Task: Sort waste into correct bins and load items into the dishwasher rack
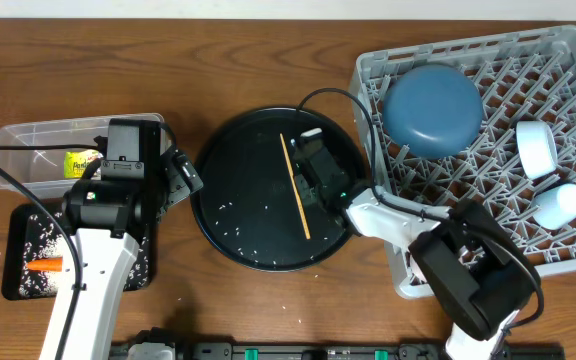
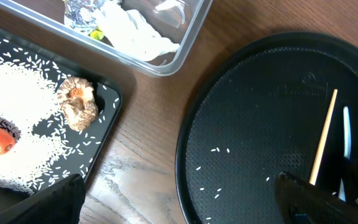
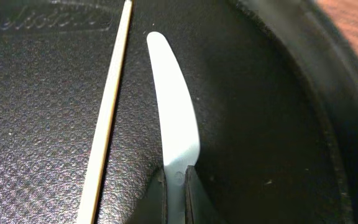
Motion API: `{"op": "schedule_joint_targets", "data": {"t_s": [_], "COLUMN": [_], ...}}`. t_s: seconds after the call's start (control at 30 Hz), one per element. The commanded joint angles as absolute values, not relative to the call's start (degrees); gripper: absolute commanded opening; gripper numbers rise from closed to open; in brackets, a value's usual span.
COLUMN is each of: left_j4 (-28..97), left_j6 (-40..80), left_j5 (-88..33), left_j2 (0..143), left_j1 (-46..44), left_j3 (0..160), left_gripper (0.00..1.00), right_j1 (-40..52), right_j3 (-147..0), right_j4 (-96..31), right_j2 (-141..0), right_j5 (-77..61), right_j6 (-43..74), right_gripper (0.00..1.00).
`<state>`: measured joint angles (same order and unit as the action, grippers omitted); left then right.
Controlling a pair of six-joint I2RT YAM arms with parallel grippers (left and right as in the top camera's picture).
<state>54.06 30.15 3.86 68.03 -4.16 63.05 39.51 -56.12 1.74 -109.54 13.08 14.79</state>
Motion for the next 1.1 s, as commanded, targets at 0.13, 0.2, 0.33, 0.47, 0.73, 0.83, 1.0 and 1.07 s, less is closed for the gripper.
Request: {"op": "schedule_joint_targets", "data": {"t_s": [0.13, 0.2, 0.33, 0.47, 0.73, 0.83, 1.0, 1.07], "left_j4": [54.4, 54.4, 54.4, 54.4, 54.4, 54.4, 54.4, 54.4], "left_j6": [30.0, 30.0, 30.0, 30.0, 30.0, 30.0, 30.0, 30.0], "left_j5": [4.8, 4.8, 4.8, 4.8, 4.8, 4.8, 4.8, 4.8], "left_j2": [67.8, 67.8, 67.8, 67.8, 67.8, 67.8, 67.8, 67.8], "left_j1": [-3.9, -3.9, -3.9, -3.9, -3.9, -3.9, -3.9, -3.9], "left_j3": [64.0, 64.0, 64.0, 64.0, 64.0, 64.0, 64.0, 64.0], "left_gripper": [0.98, 0.98, 0.98, 0.98, 0.98, 0.98, 0.98, 0.98], "right_j1": [39.4, 39.4, 39.4, 39.4, 39.4, 39.4, 39.4, 39.4], "right_j3": [-55.5, -55.5, -55.5, -55.5, -55.5, -55.5, -55.5, -55.5], "right_j4": [0.1, -0.7, -2.5, -4.5, -2.7, -2.3, -2.4, -2.5], "right_j2": [-105.5, -104.7, -104.5, -104.5, -104.5, -104.5, -104.7, -105.1], "right_j5": [13.1, 13.1, 13.0, 12.9, 12.2, 11.8, 11.0, 10.9], "right_j6": [14.5, 14.5, 14.5, 14.5, 14.7, 15.3, 16.7, 16.7], "right_gripper": [0.01, 0.01, 0.01, 0.01, 0.15, 0.19, 0.18, 0.17]}}
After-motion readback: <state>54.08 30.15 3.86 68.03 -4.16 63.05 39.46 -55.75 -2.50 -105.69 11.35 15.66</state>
